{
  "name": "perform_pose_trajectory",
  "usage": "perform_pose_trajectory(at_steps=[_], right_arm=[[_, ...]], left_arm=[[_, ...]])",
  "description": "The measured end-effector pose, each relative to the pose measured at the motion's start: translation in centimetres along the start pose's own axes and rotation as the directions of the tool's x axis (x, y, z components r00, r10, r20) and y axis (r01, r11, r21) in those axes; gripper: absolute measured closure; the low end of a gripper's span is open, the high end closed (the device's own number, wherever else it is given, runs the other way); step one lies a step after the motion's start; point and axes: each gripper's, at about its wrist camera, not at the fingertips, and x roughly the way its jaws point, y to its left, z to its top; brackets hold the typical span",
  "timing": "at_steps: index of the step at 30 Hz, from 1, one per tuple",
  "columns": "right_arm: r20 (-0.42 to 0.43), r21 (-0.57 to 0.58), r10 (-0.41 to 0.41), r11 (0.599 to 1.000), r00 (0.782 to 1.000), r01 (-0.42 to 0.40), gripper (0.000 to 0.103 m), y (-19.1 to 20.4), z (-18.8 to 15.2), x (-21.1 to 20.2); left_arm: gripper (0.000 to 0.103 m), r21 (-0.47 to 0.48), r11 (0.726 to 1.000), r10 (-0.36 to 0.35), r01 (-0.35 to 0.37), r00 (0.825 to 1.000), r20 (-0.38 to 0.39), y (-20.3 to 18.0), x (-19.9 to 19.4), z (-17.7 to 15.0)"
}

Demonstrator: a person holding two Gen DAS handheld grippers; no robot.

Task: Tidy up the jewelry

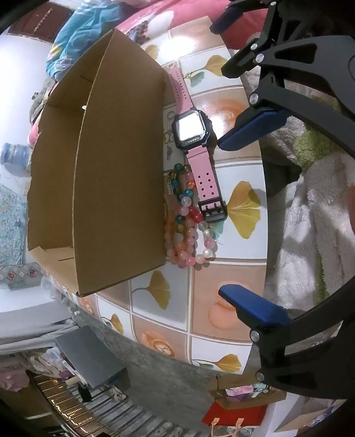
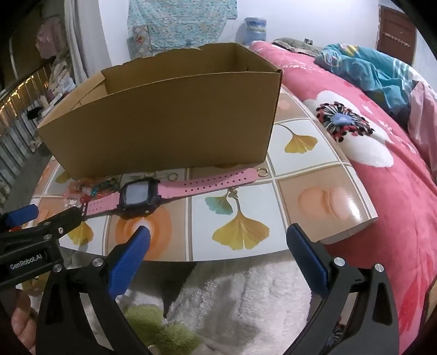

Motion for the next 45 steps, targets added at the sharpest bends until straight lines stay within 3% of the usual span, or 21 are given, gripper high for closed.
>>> perform_pose_trajectory(at_steps=[45], right_arm=[[0.01,-0.017,0.015,1.0,1.0,-0.015,0.006,-0.3,0.9,-0.4]], left_arm=[[0.008,0.007,0.999,0.037,-0.037,0.999,0.029,-0.2,-0.8,0.6]])
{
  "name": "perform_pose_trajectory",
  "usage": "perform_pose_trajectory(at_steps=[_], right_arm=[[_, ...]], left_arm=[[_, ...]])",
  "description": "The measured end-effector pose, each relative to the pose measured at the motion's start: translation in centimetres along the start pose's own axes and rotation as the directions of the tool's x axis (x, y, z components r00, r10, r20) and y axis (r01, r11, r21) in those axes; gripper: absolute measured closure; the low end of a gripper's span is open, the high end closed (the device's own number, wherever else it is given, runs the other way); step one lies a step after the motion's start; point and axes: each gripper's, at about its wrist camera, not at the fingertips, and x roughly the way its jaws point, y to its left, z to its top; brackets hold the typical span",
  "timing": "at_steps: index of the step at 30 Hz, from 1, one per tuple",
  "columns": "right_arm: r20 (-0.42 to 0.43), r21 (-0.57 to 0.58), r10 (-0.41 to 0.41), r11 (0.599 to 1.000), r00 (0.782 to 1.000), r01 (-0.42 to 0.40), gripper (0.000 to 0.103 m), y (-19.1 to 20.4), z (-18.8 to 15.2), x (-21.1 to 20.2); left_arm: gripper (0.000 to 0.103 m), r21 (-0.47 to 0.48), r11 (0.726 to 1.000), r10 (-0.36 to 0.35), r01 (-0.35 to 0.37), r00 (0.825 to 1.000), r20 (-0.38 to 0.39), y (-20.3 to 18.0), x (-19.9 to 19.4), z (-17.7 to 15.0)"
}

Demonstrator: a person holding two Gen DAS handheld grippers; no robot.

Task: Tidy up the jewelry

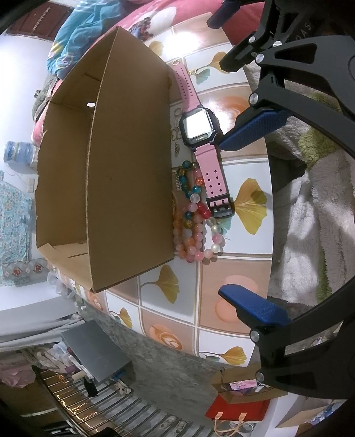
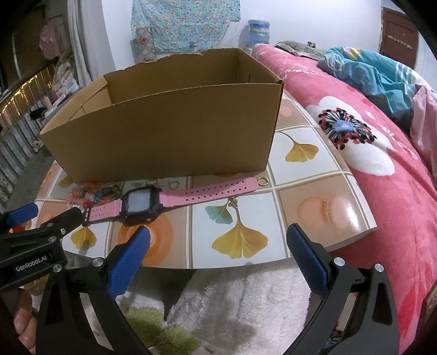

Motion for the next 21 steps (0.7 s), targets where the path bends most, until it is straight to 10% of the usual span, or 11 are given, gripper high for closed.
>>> perform_pose_trajectory(at_steps=[21], right_arm=[[-0.001,0.002,0.003,1.0,1.0,-0.003,0.006,-0.16,-0.05,-0.11]], left_arm=[[0.008,0.005,1.0,0.007,-0.007,1.0,0.007,-0.22,-0.21,-0.07]])
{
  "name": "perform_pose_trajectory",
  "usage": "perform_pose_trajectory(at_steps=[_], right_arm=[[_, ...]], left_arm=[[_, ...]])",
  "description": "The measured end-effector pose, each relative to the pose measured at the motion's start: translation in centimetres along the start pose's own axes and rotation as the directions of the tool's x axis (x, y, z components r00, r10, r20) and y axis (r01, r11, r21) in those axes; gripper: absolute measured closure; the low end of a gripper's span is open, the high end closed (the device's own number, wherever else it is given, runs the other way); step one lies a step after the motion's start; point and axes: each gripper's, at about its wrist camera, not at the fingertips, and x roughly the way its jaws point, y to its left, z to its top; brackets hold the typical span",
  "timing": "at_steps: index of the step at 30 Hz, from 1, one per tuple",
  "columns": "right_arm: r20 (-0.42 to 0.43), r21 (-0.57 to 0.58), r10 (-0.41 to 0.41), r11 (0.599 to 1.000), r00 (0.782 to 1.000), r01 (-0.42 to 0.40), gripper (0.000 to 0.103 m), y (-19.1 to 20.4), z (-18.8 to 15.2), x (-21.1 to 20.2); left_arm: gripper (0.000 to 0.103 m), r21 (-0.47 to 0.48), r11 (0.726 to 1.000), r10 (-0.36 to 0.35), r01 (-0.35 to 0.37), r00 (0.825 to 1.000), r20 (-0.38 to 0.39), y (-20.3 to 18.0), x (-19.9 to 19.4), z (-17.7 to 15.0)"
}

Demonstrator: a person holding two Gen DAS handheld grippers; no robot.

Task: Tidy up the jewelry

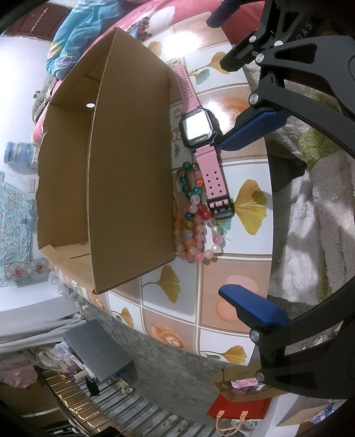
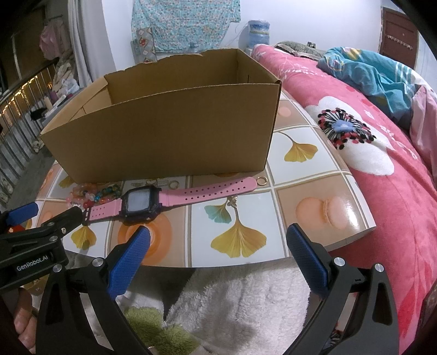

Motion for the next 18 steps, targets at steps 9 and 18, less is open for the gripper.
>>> perform_pose_trajectory(at_steps=[9,18], right_arm=[[0.0,0.0,0.002,1.0,1.0,-0.002,0.006,-0.01,-0.06,-0.05],[-0.001,0.001,0.002,1.0,1.0,-0.002,0.006,0.03,-0.07,0.01]], left_arm=[[0.008,0.004,1.0,0.006,-0.006,1.0,-0.003,-0.11,0.1,-0.04],[0.008,0.004,1.0,0.008,-0.008,1.0,-0.006,-0.02,0.22,-0.08]])
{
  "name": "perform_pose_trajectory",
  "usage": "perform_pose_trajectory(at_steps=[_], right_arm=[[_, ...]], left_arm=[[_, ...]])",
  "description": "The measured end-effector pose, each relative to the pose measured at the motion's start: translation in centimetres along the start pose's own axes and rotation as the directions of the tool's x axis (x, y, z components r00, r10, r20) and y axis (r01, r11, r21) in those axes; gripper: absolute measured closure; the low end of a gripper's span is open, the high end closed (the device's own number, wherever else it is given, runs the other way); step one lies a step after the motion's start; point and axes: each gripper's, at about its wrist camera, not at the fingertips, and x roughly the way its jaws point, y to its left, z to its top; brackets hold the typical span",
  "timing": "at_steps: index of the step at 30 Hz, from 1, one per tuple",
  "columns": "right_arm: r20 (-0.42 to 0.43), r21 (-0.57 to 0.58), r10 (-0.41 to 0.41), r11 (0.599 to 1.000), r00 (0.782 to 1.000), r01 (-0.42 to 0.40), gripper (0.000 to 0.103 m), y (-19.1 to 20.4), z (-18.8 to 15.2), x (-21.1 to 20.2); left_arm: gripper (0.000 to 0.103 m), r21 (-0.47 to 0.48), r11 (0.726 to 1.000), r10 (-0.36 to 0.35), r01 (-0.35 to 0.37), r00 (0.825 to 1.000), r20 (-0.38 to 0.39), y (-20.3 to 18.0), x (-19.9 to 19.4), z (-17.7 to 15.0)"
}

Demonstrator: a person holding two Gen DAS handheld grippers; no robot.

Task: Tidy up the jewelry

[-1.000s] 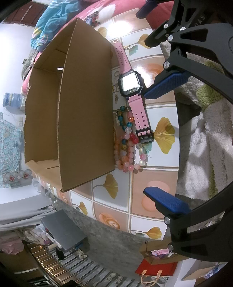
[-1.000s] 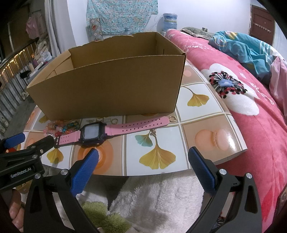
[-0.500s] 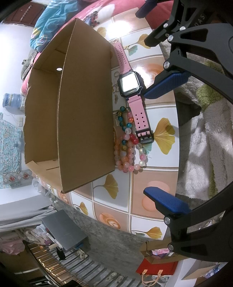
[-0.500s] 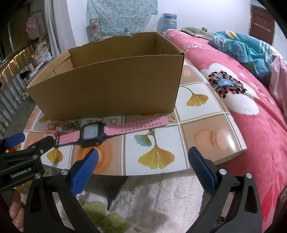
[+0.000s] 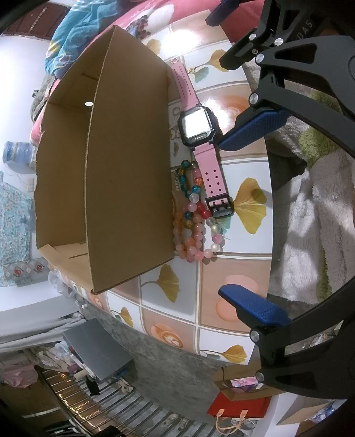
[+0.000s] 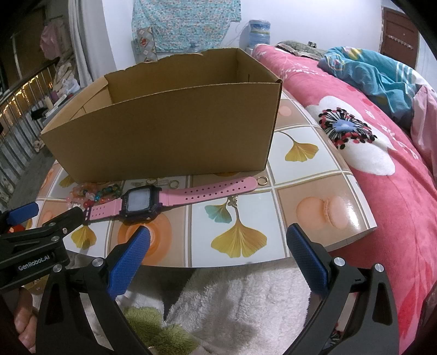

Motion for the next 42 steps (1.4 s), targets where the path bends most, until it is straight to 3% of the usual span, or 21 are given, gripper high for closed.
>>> perform_pose_trajectory(at_steps=[13,17,22,27,29,35,38,41,42], right_arm=[[0.007,-0.009,0.003,1.0,1.0,-0.003,0.006,0.1,-0.1,0.0],[0.043,-0.039,0.056,0.998,0.998,-0.054,0.006,0.1,0.0,-0.5],[0.104,-0.205,0.178,0.967,0.979,-0.154,0.006,1.2,0.7,-1.2],[0.054,-0.407,0.333,0.868,0.941,-0.283,0.008,3.6,1.8,0.1],[0.015,-0.452,0.374,0.83,0.927,-0.328,0.011,4.4,2.4,1.1],[-0.096,-0.577,0.394,0.726,0.914,-0.374,0.018,6.1,3.3,3.9],[-0.148,-0.644,0.363,0.67,0.92,-0.368,0.025,7.2,3.2,4.9],[-0.201,-0.679,0.332,0.631,0.922,-0.376,0.041,7.4,2.9,5.9],[-0.224,-0.675,0.353,0.616,0.908,-0.406,0.046,7.3,3.0,5.9]], left_arm=[[0.008,0.011,1.0,-0.012,0.012,1.0,0.005,0.1,0.3,-0.1],[0.008,0.043,0.998,-0.039,0.038,0.999,0.03,0.8,0.4,-0.4],[0.008,0.079,0.99,-0.125,0.118,0.988,0.095,2.3,0.1,-0.5],[0.008,0.055,0.951,-0.309,0.304,0.937,0.16,4.5,0.0,-0.5],[0.008,0.024,0.944,-0.328,0.329,0.93,0.165,5.1,0.2,-0.4],[0.008,-0.003,0.911,-0.405,0.412,0.897,0.178,6.3,0.9,-0.3],[0.008,0.048,0.917,-0.397,0.395,0.896,0.201,6.1,0.5,-0.7],[0.008,0.127,0.929,-0.367,0.347,0.906,0.209,5.1,0.5,-0.8],[0.008,0.162,0.93,-0.36,0.33,0.908,0.214,4.5,0.4,-1.0]])
